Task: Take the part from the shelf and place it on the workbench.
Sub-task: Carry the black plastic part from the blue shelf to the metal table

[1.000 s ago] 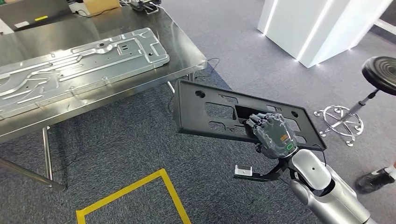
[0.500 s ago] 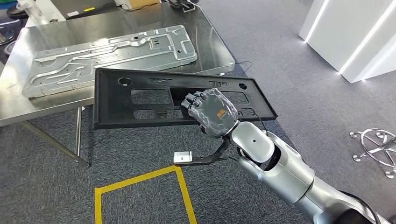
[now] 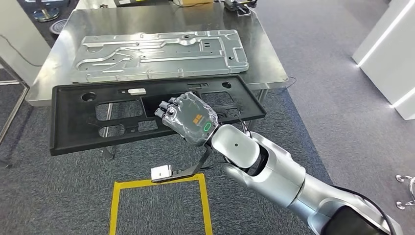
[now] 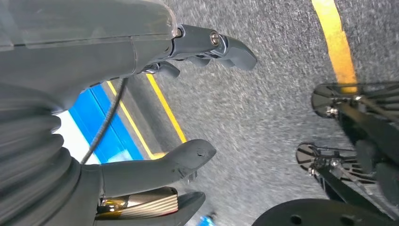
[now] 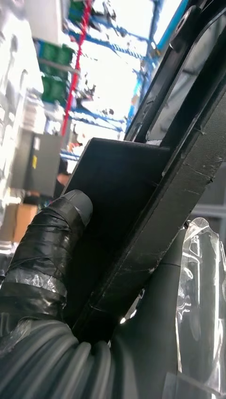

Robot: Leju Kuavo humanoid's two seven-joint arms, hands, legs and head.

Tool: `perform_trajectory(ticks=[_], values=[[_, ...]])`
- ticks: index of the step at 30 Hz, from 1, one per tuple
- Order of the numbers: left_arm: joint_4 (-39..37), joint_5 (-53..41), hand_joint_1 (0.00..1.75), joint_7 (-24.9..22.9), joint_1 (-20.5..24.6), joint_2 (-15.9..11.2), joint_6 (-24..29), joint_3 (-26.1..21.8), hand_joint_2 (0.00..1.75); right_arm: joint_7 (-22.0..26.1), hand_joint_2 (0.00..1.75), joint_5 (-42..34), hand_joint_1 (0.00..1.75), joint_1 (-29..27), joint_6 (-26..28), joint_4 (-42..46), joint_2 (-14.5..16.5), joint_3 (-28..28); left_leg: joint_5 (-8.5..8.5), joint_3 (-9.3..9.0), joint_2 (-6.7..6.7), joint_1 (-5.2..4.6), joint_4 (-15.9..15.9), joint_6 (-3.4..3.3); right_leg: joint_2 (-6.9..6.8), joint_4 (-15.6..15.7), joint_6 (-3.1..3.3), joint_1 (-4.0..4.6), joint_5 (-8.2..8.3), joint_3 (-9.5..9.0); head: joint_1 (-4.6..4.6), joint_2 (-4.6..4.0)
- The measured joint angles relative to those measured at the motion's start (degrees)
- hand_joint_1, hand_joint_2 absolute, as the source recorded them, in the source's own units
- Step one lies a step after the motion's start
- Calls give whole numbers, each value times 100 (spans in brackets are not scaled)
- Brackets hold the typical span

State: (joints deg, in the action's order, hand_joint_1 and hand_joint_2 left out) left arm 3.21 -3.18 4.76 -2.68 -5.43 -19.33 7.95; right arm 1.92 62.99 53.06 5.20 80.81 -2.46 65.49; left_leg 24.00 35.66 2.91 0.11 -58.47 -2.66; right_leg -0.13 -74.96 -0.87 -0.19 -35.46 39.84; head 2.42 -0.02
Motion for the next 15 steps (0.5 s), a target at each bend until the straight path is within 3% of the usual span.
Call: perform_trajectory(ticks=[1,2,4,6,8,9,10,12,13,15], values=[[11,-3,0,-1,-3,1,-3,3,175,-9,175,-5,175,5,-37,-18,11,34,4,-11,93,-11,-3,0,21,132,28,9,175,-4,0,0],[22,-6,0,-3,-6,1,-4,4,175,-22,175,-13,175,18,-74,-28,28,69,9,-27,184,-24,-5,1,84,467,71,17,436,-109,1,1],[44,-9,0,-5,-4,8,-7,6,175,-52,175,-32,175,54,-132,-40,61,131,16,-37,339,-32,-10,15,366,1228,192,21,837,-397,8,1],[62,-3,0,-3,-3,11,-14,7,175,-70,175,-56,175,89,-143,-60,69,180,16,-10,474,14,-7,65,533,1576,261,40,914,-542,15,0],[71,12,0,12,-33,7,-33,7,175,-75,175,-87,175,104,-118,-103,64,208,14,7,595,53,13,134,416,1678,270,45,914,-610,14,1],[72,24,0,24,-56,5,-45,6,175,-76,175,-102,175,104,-96,-136,56,212,33,14,531,45,-12,163,348,1749,274,28,926,-666,17,1],[72,44,0,40,-75,-1,-55,4,175,-80,175,-118,175,105,-67,-174,37,213,96,55,383,34,-108,189,273,1822,275,5,941,-729,24,1],[72,93,0,85,-91,-15,-68,-4,175,-89,175,-144,175,106,-8,-277,-56,213,370,301,-30,34,-624,254,132,1910,266,-15,942,-829,41,0],[70,117,0,113,-92,-22,-73,-13,175,-93,175,-154,175,100,13,-346,-129,213,529,489,-154,62,-980,294,58,1916,260,-20,925,-853,45,1],[62,144,0,171,-98,-28,-85,-34,175,-92,175,-171,175,75,23,-499,-288,213,633,739,-248,139,-1415,381,-68,1898,223,-41,878,-875,45,1]])
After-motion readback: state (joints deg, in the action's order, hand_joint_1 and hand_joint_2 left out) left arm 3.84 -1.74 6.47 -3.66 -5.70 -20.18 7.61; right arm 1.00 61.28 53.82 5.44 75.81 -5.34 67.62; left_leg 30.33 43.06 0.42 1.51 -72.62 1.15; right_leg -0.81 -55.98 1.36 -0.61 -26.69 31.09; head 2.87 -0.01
